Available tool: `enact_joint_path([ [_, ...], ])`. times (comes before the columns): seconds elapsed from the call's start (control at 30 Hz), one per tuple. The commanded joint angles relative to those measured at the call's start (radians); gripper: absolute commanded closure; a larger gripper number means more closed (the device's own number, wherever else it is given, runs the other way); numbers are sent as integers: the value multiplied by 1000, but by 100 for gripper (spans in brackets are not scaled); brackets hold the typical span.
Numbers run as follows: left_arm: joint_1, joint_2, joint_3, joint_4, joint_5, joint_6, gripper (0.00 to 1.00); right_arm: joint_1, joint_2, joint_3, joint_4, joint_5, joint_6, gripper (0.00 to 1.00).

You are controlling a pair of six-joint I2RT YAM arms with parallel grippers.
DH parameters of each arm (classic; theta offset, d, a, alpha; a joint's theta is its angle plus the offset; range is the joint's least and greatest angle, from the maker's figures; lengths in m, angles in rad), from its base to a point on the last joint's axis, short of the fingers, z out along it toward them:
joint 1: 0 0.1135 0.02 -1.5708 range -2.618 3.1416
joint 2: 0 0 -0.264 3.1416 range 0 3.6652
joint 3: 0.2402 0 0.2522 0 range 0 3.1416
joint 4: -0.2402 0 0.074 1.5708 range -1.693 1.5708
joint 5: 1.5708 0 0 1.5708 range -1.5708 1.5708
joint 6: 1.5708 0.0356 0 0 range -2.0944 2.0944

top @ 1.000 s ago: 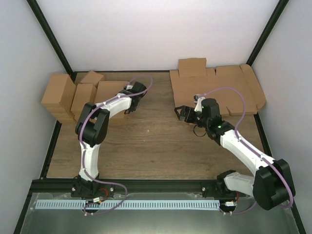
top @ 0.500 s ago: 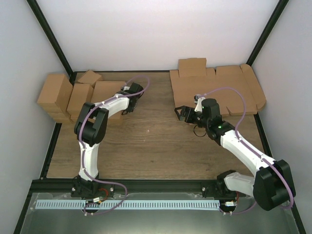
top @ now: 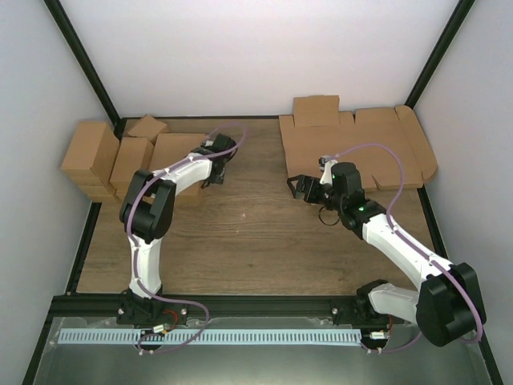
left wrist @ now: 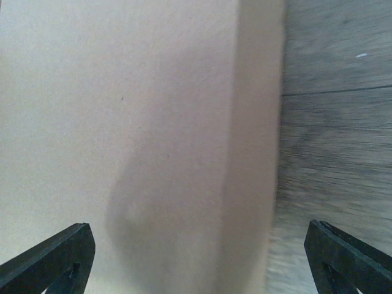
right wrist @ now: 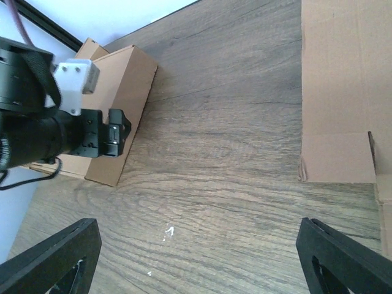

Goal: Fold the paper box

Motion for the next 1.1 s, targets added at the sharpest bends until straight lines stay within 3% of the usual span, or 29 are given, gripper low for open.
enact_joint_path([
  [0.0, -64, -122, 75, -50, 86, 1, 2, 0, -17, 61, -22, 43, -62, 8],
  [0.13, -111, -254, 72, -50, 159, -12, 0, 1, -52, 72, -15, 69, -138, 5],
  [0.2, -117, -347, -2, -9, 212, -26, 0, 1, -134, 17, 49, 92, -165, 2],
  [0.4, -119, -741, -432, 357, 283, -70, 0, 0, -339, -117, 174, 324, -228, 0],
  [0.53, -119, -934, -683, 547, 409, 16, 0, 1, -439, -223, 300, 406, -299, 0],
  [0.67, -119, -1050, -905, 754, 316, 84, 0, -1, -449, -378, 479, 492, -419, 0],
  [0.8, -108, -1141, -1101, 974, 218, 147, 0, -2, -419, -427, 565, 480, -527, 0],
  [0.9, -47, -1133, -1131, 1050, 266, 137, 0, -17, -366, -465, 687, 489, -576, 0],
  [1.07, 36, -1097, -1160, 1134, 176, 131, 0, -150, -225, -494, 821, 422, -556, 0],
])
